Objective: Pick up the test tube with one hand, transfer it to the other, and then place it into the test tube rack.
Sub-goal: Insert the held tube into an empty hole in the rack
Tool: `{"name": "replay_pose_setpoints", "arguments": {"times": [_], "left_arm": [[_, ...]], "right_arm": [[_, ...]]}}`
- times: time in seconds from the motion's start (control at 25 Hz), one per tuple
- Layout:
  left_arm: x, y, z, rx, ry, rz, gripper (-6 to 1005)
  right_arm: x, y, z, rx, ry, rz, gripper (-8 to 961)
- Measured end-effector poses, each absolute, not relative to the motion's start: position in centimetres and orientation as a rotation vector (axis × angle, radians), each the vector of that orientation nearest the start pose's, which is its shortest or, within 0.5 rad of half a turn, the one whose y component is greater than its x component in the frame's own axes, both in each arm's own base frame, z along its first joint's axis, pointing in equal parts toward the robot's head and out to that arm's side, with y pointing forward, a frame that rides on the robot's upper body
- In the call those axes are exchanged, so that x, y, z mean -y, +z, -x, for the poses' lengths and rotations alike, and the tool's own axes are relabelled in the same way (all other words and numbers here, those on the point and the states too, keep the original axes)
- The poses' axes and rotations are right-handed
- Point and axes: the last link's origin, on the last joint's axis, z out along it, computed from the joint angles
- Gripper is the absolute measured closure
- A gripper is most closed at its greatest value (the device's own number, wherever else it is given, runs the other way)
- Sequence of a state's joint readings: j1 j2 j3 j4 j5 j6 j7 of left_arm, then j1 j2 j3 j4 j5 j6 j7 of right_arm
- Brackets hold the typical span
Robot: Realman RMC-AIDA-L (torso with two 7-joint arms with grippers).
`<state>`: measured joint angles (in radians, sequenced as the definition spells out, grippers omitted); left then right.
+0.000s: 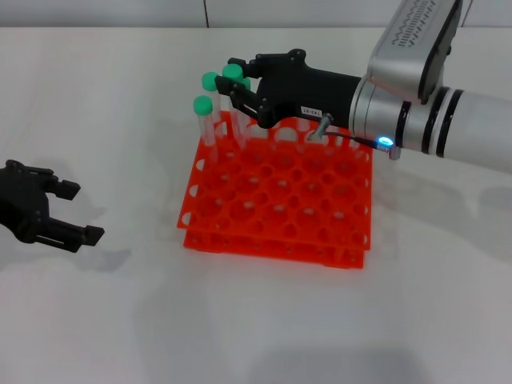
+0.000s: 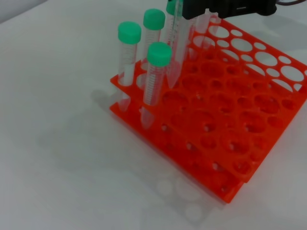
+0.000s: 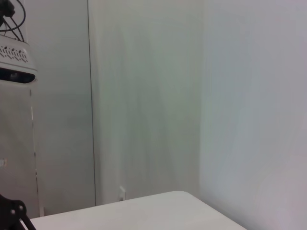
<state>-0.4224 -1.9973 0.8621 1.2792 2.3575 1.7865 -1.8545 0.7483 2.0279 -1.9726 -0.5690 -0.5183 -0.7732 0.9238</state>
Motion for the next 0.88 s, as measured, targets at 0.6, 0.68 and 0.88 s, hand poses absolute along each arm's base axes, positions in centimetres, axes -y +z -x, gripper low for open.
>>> {"name": "replay_pose_setpoints", "arguments": {"times": [0.6,0.68,0.88], "left_arm": [[-31.1,9.0,27.1,0.734,0.125,2.789,111],[-31.1,9.0,27.1,0.734,0.125,2.789,112],[-31.1,9.0,27.1,0.734,0.125,2.789,112]], "right_arm": [[-39.0,-9.4,-13.5,-0.3,0.842,2.542,689],[-39.0,-9.4,-13.5,-0.301,0.842,2.541,689],[-39.0,-9.4,-13.8,-0.303,0.833,2.542,689]]}}
